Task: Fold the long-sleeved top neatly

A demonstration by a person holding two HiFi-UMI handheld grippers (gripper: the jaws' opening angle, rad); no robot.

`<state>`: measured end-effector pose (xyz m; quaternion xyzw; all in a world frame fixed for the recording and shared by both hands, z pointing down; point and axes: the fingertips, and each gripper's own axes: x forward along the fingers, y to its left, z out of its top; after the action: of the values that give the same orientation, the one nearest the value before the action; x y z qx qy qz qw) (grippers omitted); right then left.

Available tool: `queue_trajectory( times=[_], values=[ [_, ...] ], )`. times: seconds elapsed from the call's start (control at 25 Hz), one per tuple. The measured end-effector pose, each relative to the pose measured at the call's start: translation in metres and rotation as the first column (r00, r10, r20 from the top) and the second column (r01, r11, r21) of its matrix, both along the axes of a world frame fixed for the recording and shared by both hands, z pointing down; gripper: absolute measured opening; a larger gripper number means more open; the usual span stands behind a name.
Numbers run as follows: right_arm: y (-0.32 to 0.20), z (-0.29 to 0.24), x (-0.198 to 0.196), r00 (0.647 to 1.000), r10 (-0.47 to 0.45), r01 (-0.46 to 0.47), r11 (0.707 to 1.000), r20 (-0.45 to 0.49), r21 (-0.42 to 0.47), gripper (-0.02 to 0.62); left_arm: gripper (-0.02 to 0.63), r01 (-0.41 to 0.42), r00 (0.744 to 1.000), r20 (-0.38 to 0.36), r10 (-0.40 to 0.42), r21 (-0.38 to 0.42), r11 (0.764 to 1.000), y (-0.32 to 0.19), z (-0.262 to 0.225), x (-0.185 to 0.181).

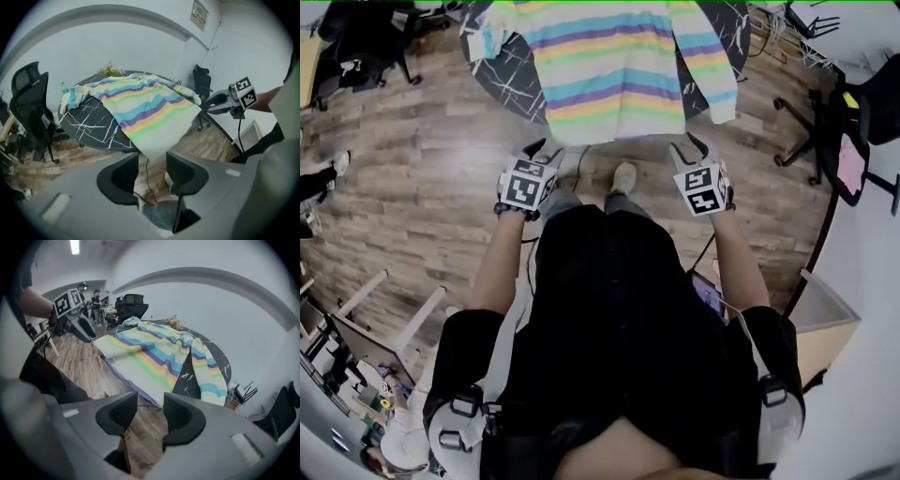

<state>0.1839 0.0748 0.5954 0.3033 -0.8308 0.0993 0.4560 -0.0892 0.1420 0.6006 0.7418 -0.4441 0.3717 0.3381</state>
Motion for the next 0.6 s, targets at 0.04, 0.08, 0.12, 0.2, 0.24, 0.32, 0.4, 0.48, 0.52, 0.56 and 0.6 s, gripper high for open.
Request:
queue_trajectory(
  times=[0.04, 0.08, 0.12, 0.2, 0.24, 0.32, 0.4, 0.48, 0.52, 0.56, 0.6],
  values=[
    [-0.003, 0.005, 0.001, 0.999, -0.03, 0.03, 1.0, -0.024, 0.004, 0.178, 0.195, -0.002, 1.0, 0.022, 0.002, -0.003, 1.0, 0.002, 0.004, 0.001],
    [-0.006, 0.011, 0.001, 0.997, -0.059, 0.059, 0.998, -0.049, 0.008, 0.178, 0.201, -0.001, 0.999, 0.041, 0.002, -0.006, 1.0, 0.004, 0.01, 0.002],
    [-0.008, 0.016, 0.002, 0.994, -0.083, 0.084, 0.996, -0.076, 0.009, 0.178, 0.209, 0.004, 0.999, 0.053, -0.004, -0.011, 1.0, 0.006, 0.015, 0.003],
    [-0.011, 0.026, 0.002, 0.986, -0.118, 0.12, 0.993, -0.121, 0.008, 0.178, 0.213, 0.026, 0.997, 0.067, -0.024, -0.022, 0.999, 0.009, 0.026, 0.003],
    [-0.013, 0.029, 0.0, 0.982, -0.13, 0.133, 0.991, -0.136, 0.008, 0.178, 0.213, 0.036, 0.997, 0.072, -0.034, -0.025, 0.999, 0.009, 0.031, 0.003],
    [-0.017, 0.035, -0.004, 0.975, -0.151, 0.154, 0.988, -0.165, 0.003, 0.178, 0.213, 0.05, 0.997, 0.066, -0.048, -0.018, 0.999, 0.005, 0.037, 0.003],
    [-0.018, 0.04, -0.008, 0.968, -0.167, 0.169, 0.986, -0.189, -0.005, 0.178, 0.212, 0.071, 0.997, 0.035, -0.072, 0.01, 0.997, -0.003, 0.037, 0.006],
    [-0.018, 0.039, -0.009, 0.966, -0.169, 0.172, 0.985, -0.194, 0.001, 0.128, 0.166, 0.112, 0.994, -0.004, -0.112, 0.04, 0.993, -0.011, 0.031, 0.008],
    [-0.019, 0.037, -0.008, 0.968, -0.164, 0.169, 0.986, -0.19, 0.007, 0.096, 0.134, 0.132, 0.991, -0.019, -0.131, 0.048, 0.99, -0.014, 0.029, 0.008],
    [-0.02, 0.035, -0.008, 0.97, -0.158, 0.163, 0.987, -0.183, 0.011, 0.07, 0.089, 0.149, 0.989, -0.03, -0.148, 0.049, 0.988, -0.016, 0.027, 0.008],
    [-0.02, 0.033, -0.007, 0.974, -0.151, 0.155, 0.988, -0.171, 0.01, 0.058, 0.039, 0.165, 0.986, -0.04, -0.163, 0.048, 0.985, -0.016, 0.026, 0.007]
  ],
)
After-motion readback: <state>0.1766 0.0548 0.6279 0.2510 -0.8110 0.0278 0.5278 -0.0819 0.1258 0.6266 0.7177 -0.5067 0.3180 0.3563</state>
